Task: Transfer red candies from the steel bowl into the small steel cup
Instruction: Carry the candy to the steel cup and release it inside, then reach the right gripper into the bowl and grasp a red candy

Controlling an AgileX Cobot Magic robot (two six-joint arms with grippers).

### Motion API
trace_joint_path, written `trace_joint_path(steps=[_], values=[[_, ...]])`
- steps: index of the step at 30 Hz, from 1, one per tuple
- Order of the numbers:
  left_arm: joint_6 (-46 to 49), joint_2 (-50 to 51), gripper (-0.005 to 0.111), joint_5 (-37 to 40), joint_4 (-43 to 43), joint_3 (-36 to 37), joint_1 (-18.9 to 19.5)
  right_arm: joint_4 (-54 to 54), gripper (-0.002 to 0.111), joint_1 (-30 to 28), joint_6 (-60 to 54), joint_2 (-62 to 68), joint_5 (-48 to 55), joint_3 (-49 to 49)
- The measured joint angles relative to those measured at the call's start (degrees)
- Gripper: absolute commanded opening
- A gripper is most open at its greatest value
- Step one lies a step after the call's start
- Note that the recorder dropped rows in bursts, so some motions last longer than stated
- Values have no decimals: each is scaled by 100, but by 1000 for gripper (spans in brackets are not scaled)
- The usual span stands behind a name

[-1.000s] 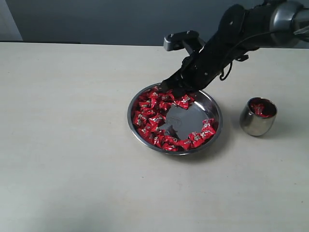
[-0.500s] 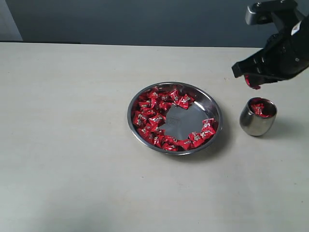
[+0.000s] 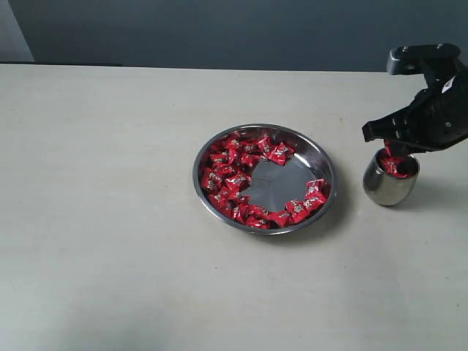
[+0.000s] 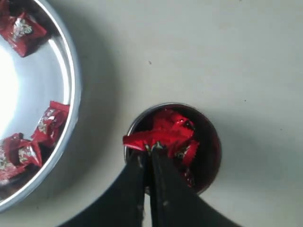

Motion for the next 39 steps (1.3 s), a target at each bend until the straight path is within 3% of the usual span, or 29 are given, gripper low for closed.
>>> trace_joint_path(steps=[7,14,31,35,39], values=[[0,0,0,0,0,0,0,-15,0,0,13,389,-126,0],[0,0,0,0,0,0,0,-151,26,0,27,411,-167,0],[0,0,0,0,0,0,0,-171,27,0,101,-127,-366,0],[0,0,0,0,0,0,0,412,27,62,-19,-341,-377,0],[0,0,0,0,0,0,0,1371,27,451,-903,-286,-446,0]])
